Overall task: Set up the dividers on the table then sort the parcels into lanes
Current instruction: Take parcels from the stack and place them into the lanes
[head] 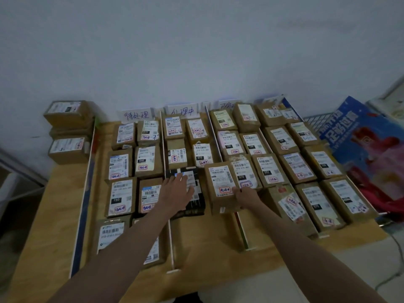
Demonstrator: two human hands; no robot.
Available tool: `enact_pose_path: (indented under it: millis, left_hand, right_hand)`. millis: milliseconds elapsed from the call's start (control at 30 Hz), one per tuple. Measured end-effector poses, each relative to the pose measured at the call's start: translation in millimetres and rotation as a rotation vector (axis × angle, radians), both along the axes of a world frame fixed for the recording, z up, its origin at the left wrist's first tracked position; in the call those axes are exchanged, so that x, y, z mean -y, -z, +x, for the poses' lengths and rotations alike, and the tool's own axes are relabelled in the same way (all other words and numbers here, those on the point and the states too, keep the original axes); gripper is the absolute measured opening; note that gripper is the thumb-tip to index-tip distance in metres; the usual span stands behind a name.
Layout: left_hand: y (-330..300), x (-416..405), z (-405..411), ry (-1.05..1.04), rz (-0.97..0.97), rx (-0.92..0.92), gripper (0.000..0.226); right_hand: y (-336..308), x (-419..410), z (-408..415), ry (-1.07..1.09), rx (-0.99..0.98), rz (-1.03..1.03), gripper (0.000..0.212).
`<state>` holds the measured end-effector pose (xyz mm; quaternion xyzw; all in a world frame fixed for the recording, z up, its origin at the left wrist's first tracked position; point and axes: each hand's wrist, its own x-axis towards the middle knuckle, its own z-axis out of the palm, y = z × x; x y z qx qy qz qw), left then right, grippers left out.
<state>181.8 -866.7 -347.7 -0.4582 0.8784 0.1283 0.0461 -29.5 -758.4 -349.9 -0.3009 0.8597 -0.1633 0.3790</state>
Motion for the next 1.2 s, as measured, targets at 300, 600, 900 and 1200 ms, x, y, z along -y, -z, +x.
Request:
enact_pose_path:
  millis: [300, 600, 900, 1200]
  left_hand:
    - [31, 32, -5, -0.042, 0.057, -0.023, 0.05]
    - [44, 44, 10, -0.074, 0.047, -0.053, 0.05]
    - [27, 40, 25, -0.102, 0.04, -0.092, 0.049]
    - [-33, 16, 111, -0.236, -0.107, -0.037, 0.045]
  right_hand:
    - [30, 43, -1, -0.076, -0.028, 0.051, 0.039]
    - [48, 59, 0, -0.164, -0.114, 0.117, 0.03]
    - [34, 58, 8, -0.208, -0.193, 0.067, 0.024]
    - [-37, 70, 64, -0.303, -0.421, -0.262, 0.023]
